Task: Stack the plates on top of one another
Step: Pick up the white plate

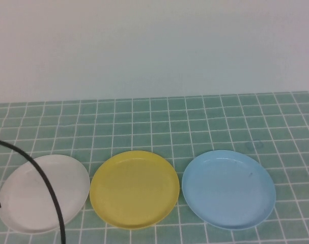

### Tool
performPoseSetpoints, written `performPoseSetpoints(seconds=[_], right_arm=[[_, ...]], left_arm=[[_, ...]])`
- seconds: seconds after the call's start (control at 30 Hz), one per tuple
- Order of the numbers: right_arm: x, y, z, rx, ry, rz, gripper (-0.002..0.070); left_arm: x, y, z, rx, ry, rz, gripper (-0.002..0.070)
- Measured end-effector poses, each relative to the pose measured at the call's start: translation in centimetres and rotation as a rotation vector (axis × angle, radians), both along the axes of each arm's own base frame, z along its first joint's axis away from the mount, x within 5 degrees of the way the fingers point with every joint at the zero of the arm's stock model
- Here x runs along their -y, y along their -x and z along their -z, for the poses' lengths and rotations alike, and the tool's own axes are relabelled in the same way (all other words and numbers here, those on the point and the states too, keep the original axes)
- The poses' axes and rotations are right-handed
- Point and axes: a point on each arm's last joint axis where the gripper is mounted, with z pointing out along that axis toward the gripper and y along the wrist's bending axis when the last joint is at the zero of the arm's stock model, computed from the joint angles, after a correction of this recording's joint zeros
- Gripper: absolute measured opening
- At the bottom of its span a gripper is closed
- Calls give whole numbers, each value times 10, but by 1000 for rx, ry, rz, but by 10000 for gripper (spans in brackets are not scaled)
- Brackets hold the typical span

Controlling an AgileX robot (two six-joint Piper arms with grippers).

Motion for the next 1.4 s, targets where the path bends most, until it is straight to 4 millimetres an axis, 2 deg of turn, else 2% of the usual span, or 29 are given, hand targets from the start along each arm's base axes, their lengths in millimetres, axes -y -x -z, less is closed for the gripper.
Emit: performPoseSetpoints(seconds=[0.17, 0.33, 0.37, 0.4, 0.43, 0.47, 0.5, 0.53, 0.57, 0.6, 0.63, 0.67, 0.7, 0.77, 0.8, 1.0, 1.2, 1.4], right_arm=[[-3, -2, 13, -142, 107, -71, -2], [-6, -4, 32, -397, 139, -145, -2], [-6, -4, 35, -440, 140, -156, -2], [-7, -5, 38, -479, 141, -164, -2], [-7, -6, 40, -511, 139, -172, -2], [-7, -7, 41, -530, 141, -176, -2], [-8, -9, 43, -550, 136, -181, -2], [-8, -9, 43, -558, 132, -183, -2], [-9, -10, 43, -563, 129, -186, -2], [-9, -10, 43, -563, 125, -191, -2], [-10, -11, 43, -565, 121, -198, -2], [-10, -11, 43, -563, 120, -204, -2], [-11, -10, 43, -561, 115, -210, -2], [-12, -10, 43, -559, 103, -217, -2], [-12, -10, 43, -559, 101, -220, -2], [-14, -8, 44, -582, 108, -248, -2], [-14, -8, 44, -582, 110, -255, -2], [-14, -8, 44, -581, 110, -257, -2]], left_arm=[[-2, -36, 2, -144, -75, 1, 0], [-2, -67, 9, -251, -104, 6, 2], [-1, -74, 12, -280, -98, 7, 63], [0, -80, 15, -310, -100, 8, 29], [0, -87, 18, -334, -101, 9, 52], [0, -94, 22, -356, -102, 8, 169], [0, -101, 26, -378, -103, 9, 110], [1, -106, 29, -398, -104, 10, 137], [1, -112, 33, -424, -111, 11, 268], [0, -118, 38, -449, -121, 13, 203], [0, -123, 41, -470, -132, 12, 228], [-1, -129, 44, -490, -141, 7, 312], [-3, -135, 48, -505, -143, -4, 271], [-9, -147, 54, -533, -138, -29, 312], [-14, -153, 56, -544, -134, -48, 295], [-47, -177, 70, -603, -108, -149, 303], [-53, -196, 94, -676, -106, -151, 303], [-55, -206, 111, -714, -128, -137, 303]])
